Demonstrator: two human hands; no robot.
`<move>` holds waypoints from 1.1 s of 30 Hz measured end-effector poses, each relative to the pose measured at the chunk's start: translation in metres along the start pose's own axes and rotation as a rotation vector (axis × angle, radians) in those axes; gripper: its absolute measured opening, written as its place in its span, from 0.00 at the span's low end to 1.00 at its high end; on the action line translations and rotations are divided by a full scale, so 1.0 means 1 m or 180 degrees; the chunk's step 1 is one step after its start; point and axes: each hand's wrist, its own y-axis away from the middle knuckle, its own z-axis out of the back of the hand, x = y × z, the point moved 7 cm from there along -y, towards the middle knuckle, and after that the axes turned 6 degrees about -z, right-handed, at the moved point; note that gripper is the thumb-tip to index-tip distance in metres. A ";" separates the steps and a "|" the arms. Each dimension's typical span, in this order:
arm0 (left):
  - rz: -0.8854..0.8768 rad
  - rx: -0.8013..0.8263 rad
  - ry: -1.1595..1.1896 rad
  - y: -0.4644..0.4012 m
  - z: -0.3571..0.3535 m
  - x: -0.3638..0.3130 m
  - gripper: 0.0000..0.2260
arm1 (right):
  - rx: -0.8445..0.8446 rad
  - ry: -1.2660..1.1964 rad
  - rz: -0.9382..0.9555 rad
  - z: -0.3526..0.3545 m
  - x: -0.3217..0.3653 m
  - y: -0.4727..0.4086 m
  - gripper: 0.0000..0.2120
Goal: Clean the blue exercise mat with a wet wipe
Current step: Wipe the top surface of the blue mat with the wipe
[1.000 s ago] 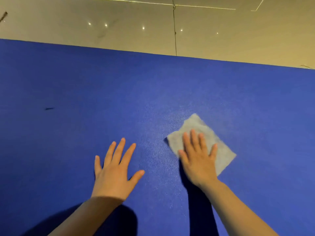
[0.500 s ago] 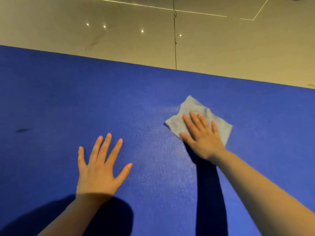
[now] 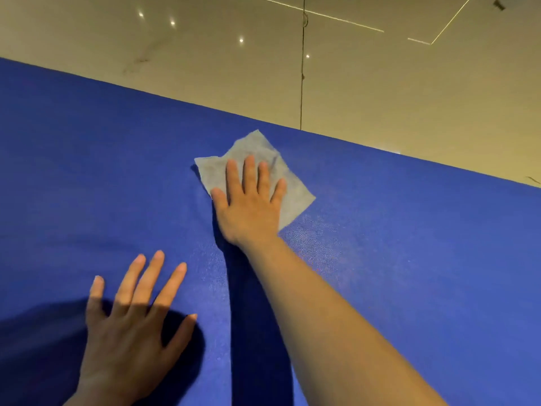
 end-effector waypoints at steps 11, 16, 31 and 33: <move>0.0008 -0.0202 0.0057 -0.004 0.005 0.002 0.26 | 0.0096 -0.0089 -0.1125 0.080 -0.173 -0.083 0.32; 0.0010 -0.0190 0.0077 -0.005 0.004 0.000 0.26 | -0.0232 -0.0327 -0.1722 0.071 -0.163 -0.076 0.30; 0.0015 0.0026 -0.0049 -0.006 -0.005 0.001 0.28 | 0.0040 0.0098 0.0419 0.001 -0.004 0.003 0.29; -0.0022 0.0102 -0.0003 -0.005 -0.006 0.000 0.27 | 0.0037 0.0117 0.0007 0.006 -0.045 0.014 0.29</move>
